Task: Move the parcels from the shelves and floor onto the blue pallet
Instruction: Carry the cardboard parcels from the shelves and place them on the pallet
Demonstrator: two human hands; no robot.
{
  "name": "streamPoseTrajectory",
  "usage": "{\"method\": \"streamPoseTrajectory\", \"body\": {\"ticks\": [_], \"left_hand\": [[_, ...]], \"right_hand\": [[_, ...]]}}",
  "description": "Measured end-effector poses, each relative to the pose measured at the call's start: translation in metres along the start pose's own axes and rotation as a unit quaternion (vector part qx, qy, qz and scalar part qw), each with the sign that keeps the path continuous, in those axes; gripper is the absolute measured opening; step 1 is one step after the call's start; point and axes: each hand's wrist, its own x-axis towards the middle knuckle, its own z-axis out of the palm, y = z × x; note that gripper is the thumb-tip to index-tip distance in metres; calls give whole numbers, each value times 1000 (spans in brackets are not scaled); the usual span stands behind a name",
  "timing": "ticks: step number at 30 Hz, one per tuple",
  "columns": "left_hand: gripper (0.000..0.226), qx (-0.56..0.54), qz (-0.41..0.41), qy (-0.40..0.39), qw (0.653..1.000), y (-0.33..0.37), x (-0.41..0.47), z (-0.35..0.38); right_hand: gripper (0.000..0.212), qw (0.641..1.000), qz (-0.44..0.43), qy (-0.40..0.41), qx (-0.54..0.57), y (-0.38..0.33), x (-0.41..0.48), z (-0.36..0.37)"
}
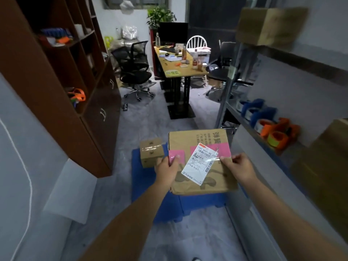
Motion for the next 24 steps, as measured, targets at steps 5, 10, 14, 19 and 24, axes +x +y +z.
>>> {"method": "streamPoseTrajectory", "body": {"ticks": [5,10,14,19,24], "left_hand": [[42,-37,-64,32,997,27,95,30],[38,-56,-62,53,995,48,178,40],[23,-72,-42,78,993,51,239,41],[20,-108,-70,111,985,32,335,51],[9,-103,-113,97,983,-5,446,72]], "right_hand": [[37,999,-11,-31,3,-10,114,21],[36,998,-16,-52,29,-23,207,53],[35,996,-23,-72,36,-34,271,85],[31,997,-17,-73,21,-36,354,136],[26,999,-1,-53,5,-17,436,188]]}}
